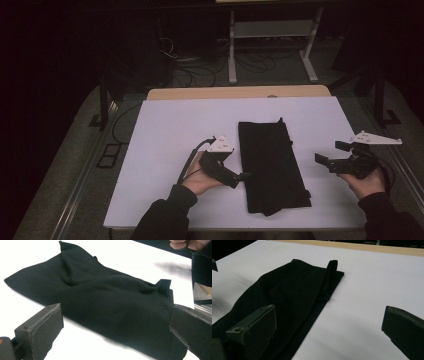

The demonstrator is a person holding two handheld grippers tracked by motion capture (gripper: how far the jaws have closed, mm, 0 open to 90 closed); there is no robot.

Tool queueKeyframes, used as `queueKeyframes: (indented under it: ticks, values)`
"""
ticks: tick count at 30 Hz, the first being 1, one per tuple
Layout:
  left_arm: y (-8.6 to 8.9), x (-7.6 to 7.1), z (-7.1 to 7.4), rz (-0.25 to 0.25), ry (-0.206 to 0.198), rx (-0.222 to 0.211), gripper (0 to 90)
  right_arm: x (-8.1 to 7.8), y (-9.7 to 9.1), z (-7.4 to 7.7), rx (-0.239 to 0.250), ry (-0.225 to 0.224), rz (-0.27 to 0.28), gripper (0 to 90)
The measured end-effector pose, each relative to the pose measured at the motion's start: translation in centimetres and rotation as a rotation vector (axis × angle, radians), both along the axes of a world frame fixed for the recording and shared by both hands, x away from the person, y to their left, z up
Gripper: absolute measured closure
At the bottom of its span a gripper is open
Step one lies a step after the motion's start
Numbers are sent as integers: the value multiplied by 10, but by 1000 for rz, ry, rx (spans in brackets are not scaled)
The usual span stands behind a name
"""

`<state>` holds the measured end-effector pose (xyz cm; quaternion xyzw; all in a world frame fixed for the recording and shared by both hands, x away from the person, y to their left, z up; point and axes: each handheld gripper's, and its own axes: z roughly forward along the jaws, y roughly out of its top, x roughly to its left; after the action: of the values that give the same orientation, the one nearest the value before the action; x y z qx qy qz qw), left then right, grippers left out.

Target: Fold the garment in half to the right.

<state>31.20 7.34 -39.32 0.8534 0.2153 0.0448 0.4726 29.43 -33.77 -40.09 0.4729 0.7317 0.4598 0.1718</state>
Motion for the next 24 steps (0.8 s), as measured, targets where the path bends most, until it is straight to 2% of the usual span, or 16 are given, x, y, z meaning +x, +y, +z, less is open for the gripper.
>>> queueKeyframes:
  ticks: [4, 11, 24]
  values:
    - [10, -3, -1, 18, 0, -16, 0, -3, -2, -1, 0, -2, -6, 0]
    - [28, -5, -5, 48, -1, -19, 0, -9, -5, -3, 2, 0, -11, 0]
    - [68, -7, -4, 122, -33, -50, 0, -20, -6, -4, 5, -8, 9, 0]
